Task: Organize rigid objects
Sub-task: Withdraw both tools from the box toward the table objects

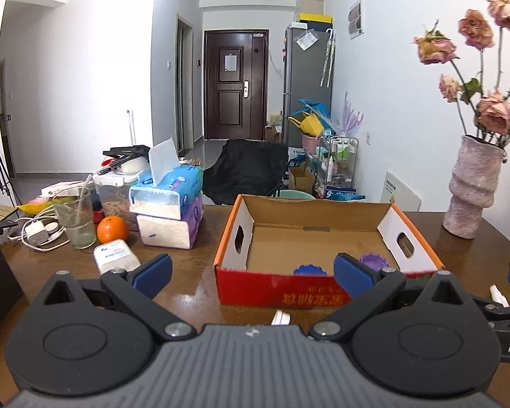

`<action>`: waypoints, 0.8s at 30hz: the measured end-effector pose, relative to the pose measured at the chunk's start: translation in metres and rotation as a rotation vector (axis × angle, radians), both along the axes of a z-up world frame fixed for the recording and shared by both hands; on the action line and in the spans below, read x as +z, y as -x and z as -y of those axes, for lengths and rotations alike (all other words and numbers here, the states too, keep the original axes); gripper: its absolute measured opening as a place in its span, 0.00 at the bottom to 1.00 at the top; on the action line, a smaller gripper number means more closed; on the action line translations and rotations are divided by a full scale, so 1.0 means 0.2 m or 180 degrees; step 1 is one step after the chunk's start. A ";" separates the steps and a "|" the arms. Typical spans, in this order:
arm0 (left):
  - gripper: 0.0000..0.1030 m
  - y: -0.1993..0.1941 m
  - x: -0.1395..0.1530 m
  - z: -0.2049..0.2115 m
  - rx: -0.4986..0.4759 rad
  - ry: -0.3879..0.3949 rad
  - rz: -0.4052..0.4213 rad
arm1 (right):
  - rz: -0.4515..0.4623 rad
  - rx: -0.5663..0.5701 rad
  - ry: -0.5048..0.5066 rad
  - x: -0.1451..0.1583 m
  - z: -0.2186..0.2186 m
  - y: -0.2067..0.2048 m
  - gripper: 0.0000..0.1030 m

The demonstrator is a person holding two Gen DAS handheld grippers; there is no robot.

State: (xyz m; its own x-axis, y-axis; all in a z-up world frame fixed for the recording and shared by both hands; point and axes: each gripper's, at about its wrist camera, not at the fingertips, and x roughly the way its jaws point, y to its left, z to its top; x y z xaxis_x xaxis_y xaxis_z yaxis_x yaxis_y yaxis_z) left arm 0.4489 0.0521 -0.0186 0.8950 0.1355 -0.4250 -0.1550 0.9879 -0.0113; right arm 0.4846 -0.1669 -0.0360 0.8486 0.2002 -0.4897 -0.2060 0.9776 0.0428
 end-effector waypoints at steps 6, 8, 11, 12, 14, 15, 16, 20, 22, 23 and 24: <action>1.00 0.23 -0.02 0.02 -0.0047 -0.0052 0.0010 | -0.0042 0.0035 -0.0031 -0.02 0.02 0.20 1.00; 1.00 0.30 -0.03 0.02 -0.0046 -0.0063 0.0016 | -0.0017 0.0026 -0.0017 -0.02 0.03 0.27 1.00; 1.00 0.39 -0.05 0.02 -0.0048 -0.0048 0.0026 | 0.0013 0.0004 -0.0013 -0.03 0.04 0.37 1.00; 1.00 0.41 -0.06 0.02 -0.0041 -0.0059 0.0028 | 0.0025 0.0001 -0.0009 -0.03 0.05 0.39 1.00; 1.00 0.47 -0.08 0.03 -0.0030 -0.0085 0.0020 | 0.0033 -0.0011 -0.0006 -0.04 0.06 0.44 1.00; 1.00 0.49 -0.09 0.03 -0.0029 -0.0087 0.0011 | 0.0036 -0.0018 0.0000 -0.04 0.07 0.47 1.00; 1.00 0.51 -0.10 0.03 -0.0034 -0.0084 -0.0002 | 0.0036 -0.0021 0.0009 -0.05 0.07 0.49 1.00; 1.00 0.59 -0.15 0.02 -0.0037 -0.0057 -0.0025 | 0.0028 -0.0034 0.0006 -0.08 0.09 0.57 1.00; 1.00 0.62 -0.17 0.02 -0.0031 -0.0052 -0.0050 | 0.0014 -0.0051 -0.0001 -0.10 0.10 0.61 1.00; 1.00 0.63 -0.19 0.02 -0.0030 -0.0055 -0.0065 | 0.0008 -0.0057 0.0000 -0.11 0.11 0.62 1.00; 1.00 0.65 -0.20 0.01 -0.0032 -0.0056 -0.0080 | 0.0001 -0.0060 -0.0005 -0.11 0.11 0.63 1.00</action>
